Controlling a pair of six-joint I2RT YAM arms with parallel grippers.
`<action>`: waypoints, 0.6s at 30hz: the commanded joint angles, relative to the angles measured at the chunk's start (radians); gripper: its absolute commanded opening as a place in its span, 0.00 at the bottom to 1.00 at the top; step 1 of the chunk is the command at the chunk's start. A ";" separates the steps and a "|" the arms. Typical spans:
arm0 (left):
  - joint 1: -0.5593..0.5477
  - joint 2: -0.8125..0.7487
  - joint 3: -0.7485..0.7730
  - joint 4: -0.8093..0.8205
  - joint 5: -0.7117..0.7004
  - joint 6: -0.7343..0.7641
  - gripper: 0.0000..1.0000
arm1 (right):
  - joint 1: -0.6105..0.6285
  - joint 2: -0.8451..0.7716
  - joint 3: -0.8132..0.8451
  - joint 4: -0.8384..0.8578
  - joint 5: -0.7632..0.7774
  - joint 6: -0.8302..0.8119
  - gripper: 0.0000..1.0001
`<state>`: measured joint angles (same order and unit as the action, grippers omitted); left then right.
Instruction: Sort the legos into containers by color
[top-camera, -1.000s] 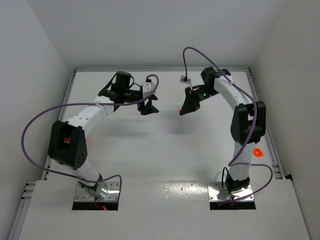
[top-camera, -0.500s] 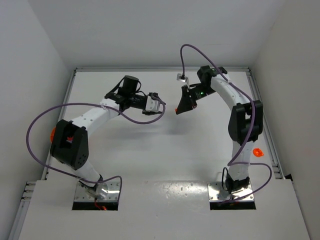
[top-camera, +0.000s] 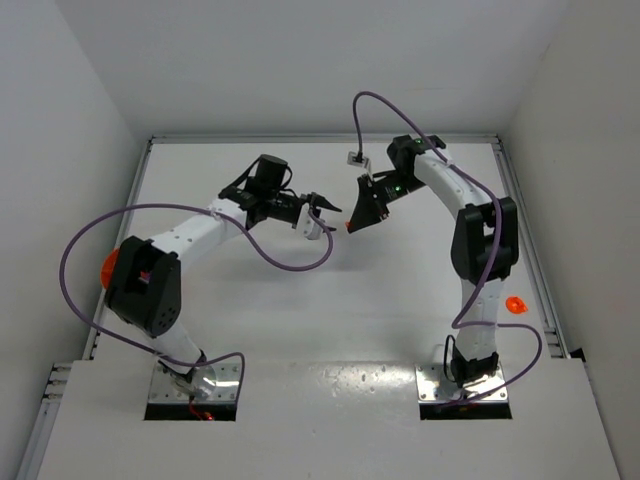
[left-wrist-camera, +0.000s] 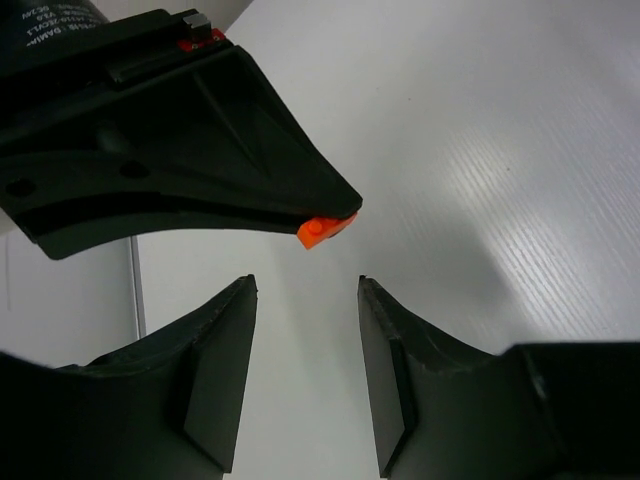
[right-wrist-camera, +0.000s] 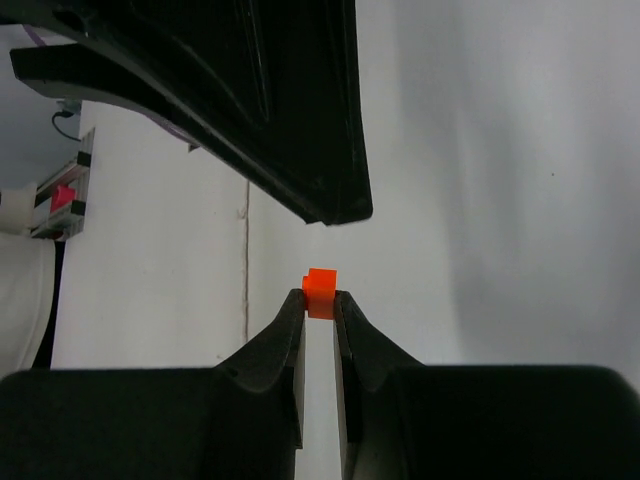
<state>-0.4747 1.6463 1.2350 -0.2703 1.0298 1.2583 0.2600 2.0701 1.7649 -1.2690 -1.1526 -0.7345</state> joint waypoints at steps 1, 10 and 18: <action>-0.019 0.014 0.044 0.026 0.078 0.076 0.51 | 0.015 -0.001 0.042 0.009 -0.035 -0.016 0.01; -0.047 0.032 0.044 -0.015 0.087 0.153 0.51 | 0.024 -0.001 0.042 0.010 -0.035 -0.016 0.01; -0.047 0.032 0.044 -0.049 0.096 0.243 0.49 | 0.042 0.018 0.062 0.010 -0.035 -0.006 0.01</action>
<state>-0.5110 1.6722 1.2465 -0.3080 1.0515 1.4155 0.2848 2.0781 1.7779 -1.2678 -1.1526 -0.7303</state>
